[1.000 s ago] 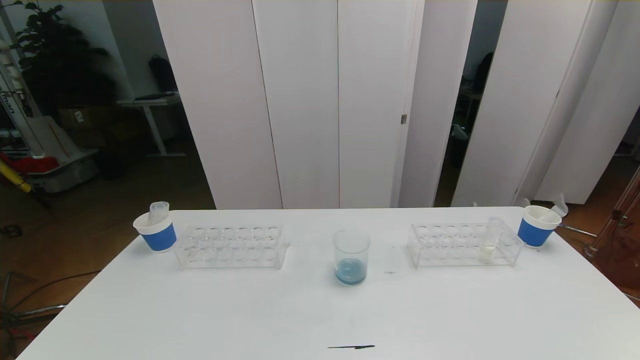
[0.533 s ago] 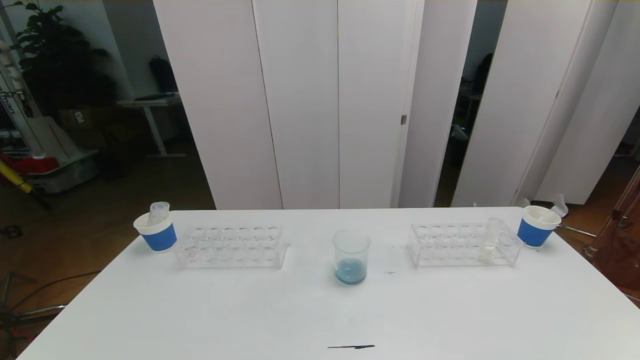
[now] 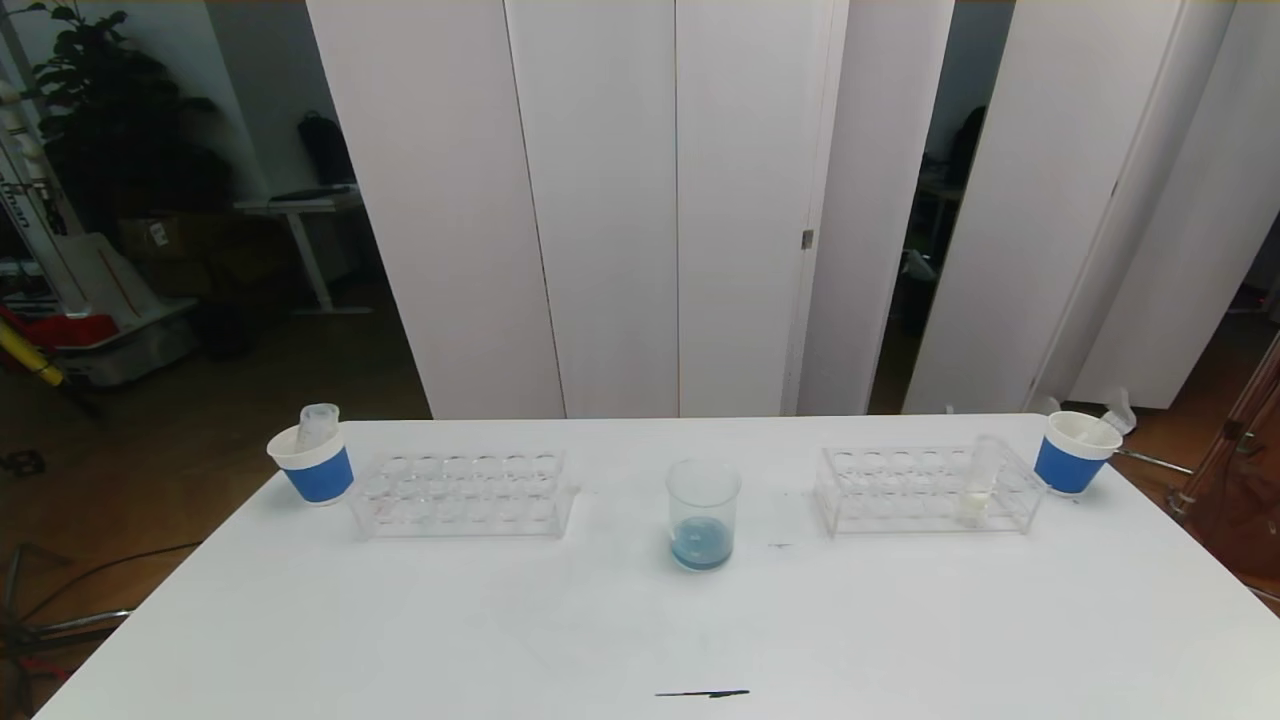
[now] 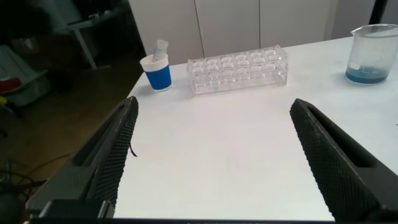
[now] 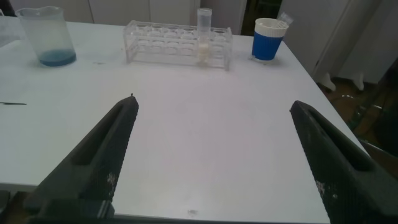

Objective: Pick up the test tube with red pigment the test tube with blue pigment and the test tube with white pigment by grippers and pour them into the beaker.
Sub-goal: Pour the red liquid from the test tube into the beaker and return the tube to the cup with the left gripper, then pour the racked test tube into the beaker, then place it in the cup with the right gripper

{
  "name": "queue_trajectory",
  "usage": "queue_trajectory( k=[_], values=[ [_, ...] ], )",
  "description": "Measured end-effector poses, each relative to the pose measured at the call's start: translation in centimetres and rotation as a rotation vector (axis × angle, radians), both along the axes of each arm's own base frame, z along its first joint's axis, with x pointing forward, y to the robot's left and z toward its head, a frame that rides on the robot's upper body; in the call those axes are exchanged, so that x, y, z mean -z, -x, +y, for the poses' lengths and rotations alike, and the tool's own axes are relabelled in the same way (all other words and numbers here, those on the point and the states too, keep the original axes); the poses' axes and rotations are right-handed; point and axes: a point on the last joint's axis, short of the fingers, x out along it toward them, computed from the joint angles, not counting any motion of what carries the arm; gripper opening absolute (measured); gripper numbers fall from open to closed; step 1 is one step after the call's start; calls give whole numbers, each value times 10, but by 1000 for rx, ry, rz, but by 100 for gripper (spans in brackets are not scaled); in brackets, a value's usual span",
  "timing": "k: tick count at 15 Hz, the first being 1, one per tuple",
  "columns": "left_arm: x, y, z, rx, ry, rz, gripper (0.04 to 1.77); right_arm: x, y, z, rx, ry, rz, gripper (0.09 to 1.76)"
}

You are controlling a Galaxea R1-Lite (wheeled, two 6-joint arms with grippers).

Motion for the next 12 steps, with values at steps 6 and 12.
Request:
queue_trajectory(
  k=[6, 12],
  values=[
    [28, -9, -1, 37, 65, 88, 174, 0, 0, 0, 0, 0, 0, 175],
    [30, -9, -1, 38, 71, 95, 174, 0, 0, 0, 0, 0, 0, 175]
  ],
)
